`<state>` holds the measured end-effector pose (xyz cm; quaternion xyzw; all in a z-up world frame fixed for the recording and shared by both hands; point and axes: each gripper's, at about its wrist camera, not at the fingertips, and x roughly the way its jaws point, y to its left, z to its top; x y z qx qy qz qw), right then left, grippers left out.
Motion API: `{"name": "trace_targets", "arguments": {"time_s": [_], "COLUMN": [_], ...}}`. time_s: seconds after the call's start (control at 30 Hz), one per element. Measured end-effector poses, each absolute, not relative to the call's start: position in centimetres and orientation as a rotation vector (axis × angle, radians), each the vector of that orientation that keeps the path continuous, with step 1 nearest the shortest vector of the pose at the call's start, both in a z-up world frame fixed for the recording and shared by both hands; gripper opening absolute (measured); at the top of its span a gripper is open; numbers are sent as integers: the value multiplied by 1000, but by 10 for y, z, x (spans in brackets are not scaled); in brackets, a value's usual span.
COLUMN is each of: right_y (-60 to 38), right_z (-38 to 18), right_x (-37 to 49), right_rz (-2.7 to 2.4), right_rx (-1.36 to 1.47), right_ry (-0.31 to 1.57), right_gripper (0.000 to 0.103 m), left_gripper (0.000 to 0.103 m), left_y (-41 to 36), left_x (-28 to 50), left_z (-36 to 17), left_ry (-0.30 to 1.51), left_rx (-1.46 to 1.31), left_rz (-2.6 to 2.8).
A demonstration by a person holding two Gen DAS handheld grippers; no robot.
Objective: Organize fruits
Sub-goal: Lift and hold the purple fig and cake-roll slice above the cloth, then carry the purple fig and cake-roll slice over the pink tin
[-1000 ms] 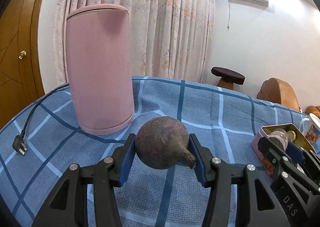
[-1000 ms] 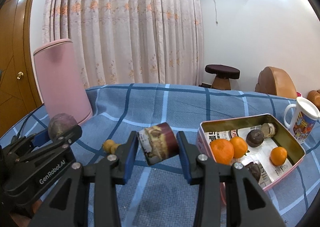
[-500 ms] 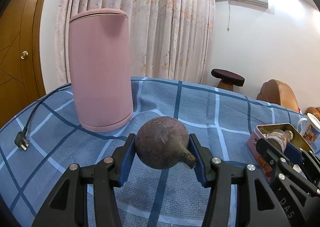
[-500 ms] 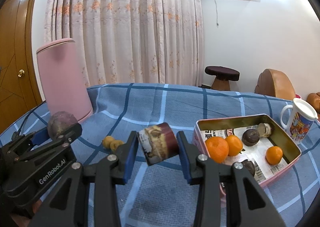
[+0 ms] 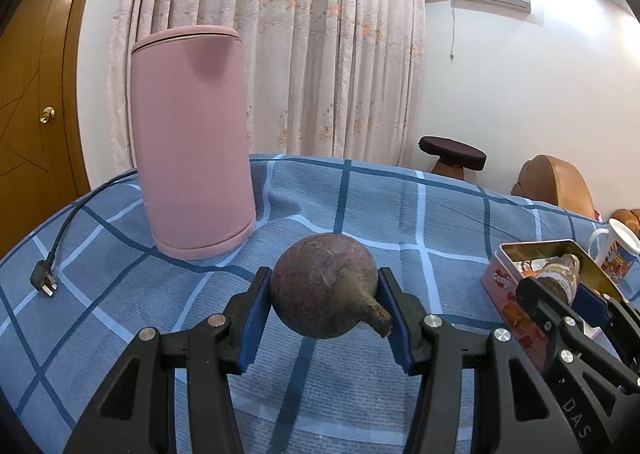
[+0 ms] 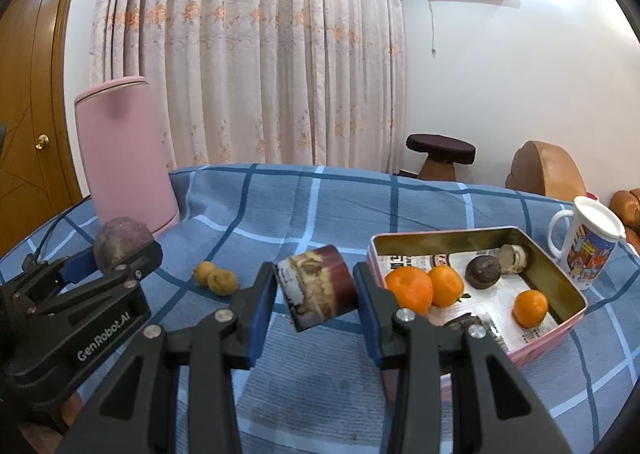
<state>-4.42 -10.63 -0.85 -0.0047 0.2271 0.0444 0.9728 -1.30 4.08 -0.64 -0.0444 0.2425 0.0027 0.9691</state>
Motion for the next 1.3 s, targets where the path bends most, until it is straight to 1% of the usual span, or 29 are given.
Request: {"name": "trace_targets", "arguments": {"time_s": [1.3], "right_y": [-191], "right_z": [-6], "right_x": [-51], "right_rz": [-57], "right_rx": [-25], "right_ry": [447], "right_gripper": [42], "left_gripper": [54], "left_y": [-59], "left_x": [-24], "left_z": [-4], "left_ry": [493], "left_rx": [1], "left_rz": [-145]}}
